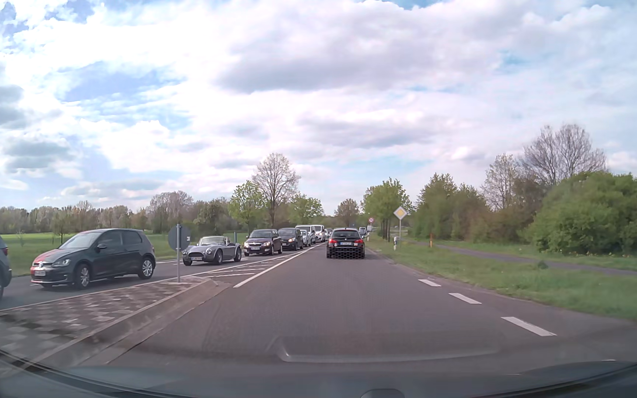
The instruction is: Follow the waypoints while adhering to traffic rules and regulations
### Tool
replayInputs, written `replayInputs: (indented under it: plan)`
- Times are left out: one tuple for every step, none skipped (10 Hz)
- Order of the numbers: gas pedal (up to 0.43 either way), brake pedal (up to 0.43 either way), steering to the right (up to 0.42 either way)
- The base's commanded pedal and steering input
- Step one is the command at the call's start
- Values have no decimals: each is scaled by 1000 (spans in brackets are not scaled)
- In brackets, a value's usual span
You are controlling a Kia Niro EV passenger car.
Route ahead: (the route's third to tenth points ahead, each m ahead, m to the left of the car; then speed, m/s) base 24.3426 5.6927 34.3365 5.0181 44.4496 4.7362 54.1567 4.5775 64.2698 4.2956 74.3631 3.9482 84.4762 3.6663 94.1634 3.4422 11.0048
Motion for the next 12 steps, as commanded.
replayInputs:
  plan:
    - [220, 0, -7]
    - [220, 0, -8]
    - [220, 0, -8]
    - [220, 0, -7]
    - [220, 0, -7]
    - [220, 0, -7]
    - [220, 0, -7]
    - [220, 0, -6]
    - [220, 0, -6]
    - [220, 0, -6]
    - [220, 0, -4]
    - [220, 0, -3]
